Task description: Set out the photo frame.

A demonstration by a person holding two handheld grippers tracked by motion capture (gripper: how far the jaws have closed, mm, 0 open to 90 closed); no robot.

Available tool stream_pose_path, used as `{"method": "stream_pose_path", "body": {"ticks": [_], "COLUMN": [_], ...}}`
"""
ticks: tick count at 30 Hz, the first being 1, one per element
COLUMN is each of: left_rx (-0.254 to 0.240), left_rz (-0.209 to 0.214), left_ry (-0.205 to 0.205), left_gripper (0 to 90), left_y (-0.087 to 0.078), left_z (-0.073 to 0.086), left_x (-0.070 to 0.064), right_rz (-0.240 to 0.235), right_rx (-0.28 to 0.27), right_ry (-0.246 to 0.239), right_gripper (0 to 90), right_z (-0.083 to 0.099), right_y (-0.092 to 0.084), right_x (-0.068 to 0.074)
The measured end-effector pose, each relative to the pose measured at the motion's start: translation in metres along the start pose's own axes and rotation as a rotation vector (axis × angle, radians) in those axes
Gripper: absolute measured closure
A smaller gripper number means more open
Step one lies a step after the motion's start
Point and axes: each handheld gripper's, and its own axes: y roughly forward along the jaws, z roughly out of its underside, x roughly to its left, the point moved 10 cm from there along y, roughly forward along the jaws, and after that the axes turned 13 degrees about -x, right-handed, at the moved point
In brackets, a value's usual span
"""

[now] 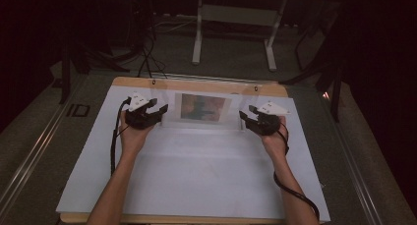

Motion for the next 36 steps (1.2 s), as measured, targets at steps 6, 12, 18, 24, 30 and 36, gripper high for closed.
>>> {"method": "stream_pose_path", "body": {"ticks": [6, 12, 18, 24, 30, 36], "left_rx": [-0.002, -0.005, 0.006, 0.019, 0.033, 0.049], "left_rz": [0.0, 0.001, 0.008, 0.007, 0.001, -0.003], "left_ry": [-0.013, -0.031, -0.046, -0.059, -0.099, -0.11], "left_gripper": [48.0, 48.0, 48.0, 47.9, 47.9, 47.8], "left_y": [0.003, 0.003, -0.001, -0.007, -0.012, -0.015], "left_z": [-0.001, -0.004, -0.007, -0.009, -0.004, -0.003], "left_x": [-0.002, -0.009, -0.014, -0.018, -0.019, -0.021], "right_rz": [0.008, 0.011, 0.014, 0.011, 0.001, -0.002], "right_rx": [-0.005, -0.002, -0.007, -0.004, -0.014, -0.004], "right_ry": [0.018, 0.05, 0.061, 0.064, 0.081, 0.093], "right_gripper": [51.0, 50.6, 50.6, 50.6, 50.5, 50.5], "right_z": [0.0, -0.001, -0.003, -0.005, -0.009, -0.006], "right_y": [-0.002, -0.009, -0.018, -0.024, -0.027, -0.029], "right_x": [-0.001, -0.003, -0.002, 0.002, 0.005, 0.009]}}
